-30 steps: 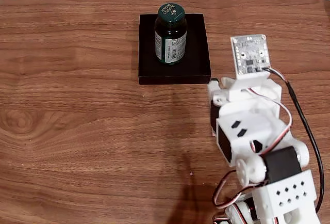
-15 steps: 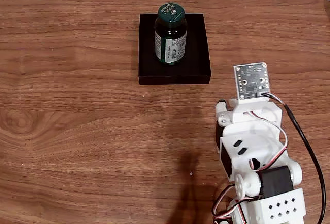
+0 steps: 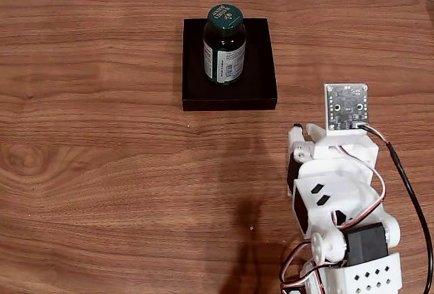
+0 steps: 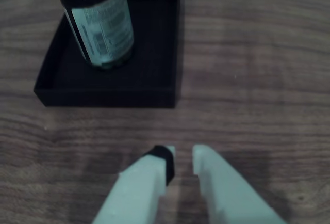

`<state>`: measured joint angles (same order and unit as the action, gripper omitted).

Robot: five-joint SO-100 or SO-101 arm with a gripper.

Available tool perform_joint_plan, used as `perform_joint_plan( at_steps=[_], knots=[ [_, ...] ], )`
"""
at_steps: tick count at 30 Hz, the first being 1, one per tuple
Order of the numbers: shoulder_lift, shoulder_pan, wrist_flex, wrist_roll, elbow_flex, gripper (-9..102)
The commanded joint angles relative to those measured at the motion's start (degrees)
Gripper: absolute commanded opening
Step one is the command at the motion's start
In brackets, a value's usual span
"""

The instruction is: Pick up the pill bottle and place it in the black box.

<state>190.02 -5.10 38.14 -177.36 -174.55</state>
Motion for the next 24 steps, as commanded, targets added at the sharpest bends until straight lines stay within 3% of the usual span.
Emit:
perform_joint_plan(
  at_steps=[1, 24],
  knots=[
    [1.2, 1.0, -2.3, 0.5, 1.0, 0],
    [1.3, 4.1, -4.3, 3.1, 1.0, 0]
  ],
)
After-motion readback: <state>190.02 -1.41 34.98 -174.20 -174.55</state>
